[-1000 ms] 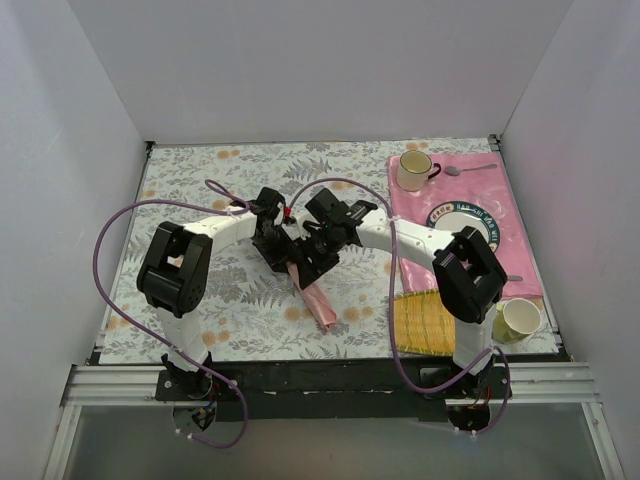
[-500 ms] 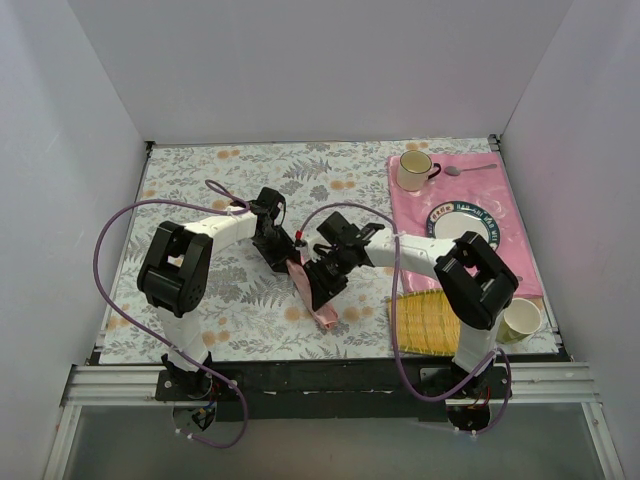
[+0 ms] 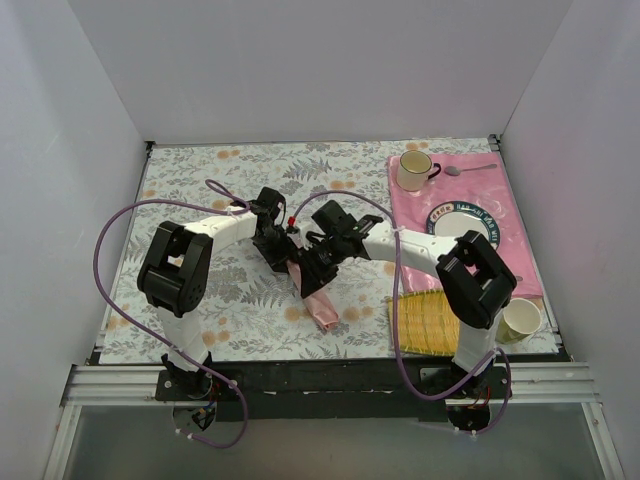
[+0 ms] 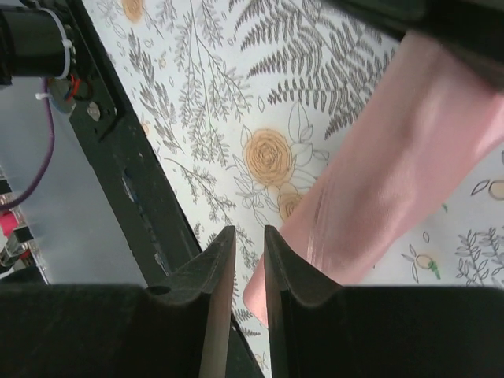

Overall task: Fold the napkin, place the utensils inside, and roll it up
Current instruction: Roll the napkin with the utensil

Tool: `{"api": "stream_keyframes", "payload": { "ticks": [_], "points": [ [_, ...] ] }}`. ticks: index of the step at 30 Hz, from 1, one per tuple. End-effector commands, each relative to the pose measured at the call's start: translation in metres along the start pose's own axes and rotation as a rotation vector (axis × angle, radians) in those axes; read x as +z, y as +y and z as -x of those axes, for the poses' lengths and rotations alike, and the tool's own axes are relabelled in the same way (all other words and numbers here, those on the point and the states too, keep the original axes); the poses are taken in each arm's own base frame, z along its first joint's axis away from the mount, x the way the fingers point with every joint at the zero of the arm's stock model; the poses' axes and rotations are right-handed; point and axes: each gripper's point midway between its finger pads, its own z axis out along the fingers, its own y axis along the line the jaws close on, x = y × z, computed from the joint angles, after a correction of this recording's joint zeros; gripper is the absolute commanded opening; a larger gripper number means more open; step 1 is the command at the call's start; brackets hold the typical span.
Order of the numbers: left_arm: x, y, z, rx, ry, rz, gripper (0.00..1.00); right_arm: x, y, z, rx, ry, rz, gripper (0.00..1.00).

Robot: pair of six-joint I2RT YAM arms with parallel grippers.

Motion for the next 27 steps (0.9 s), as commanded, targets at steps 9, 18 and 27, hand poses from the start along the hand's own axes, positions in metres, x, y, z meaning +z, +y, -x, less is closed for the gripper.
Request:
{"api": "stream_keyframes", "payload": {
  "ticks": [9, 18, 27],
  "points": [
    [-0.016, -0.016, 0.01, 0.018, -0.032, -0.051, 0.44, 0.022, -0.03, 0.014, -0.019, -0.046, -0.052, 0.19],
    [-0.051, -0.023, 0.029, 0.004, -0.035, -0.16, 0.61, 0.017, -0.035, 0.011, -0.002, -0.086, -0.07, 0.13],
    [-0.11, -0.033, 0.053, -0.051, -0.111, -0.336, 0.68, 0.011, -0.02, 0.025, -0.012, -0.104, -0.026, 0.12]
  ]
}}
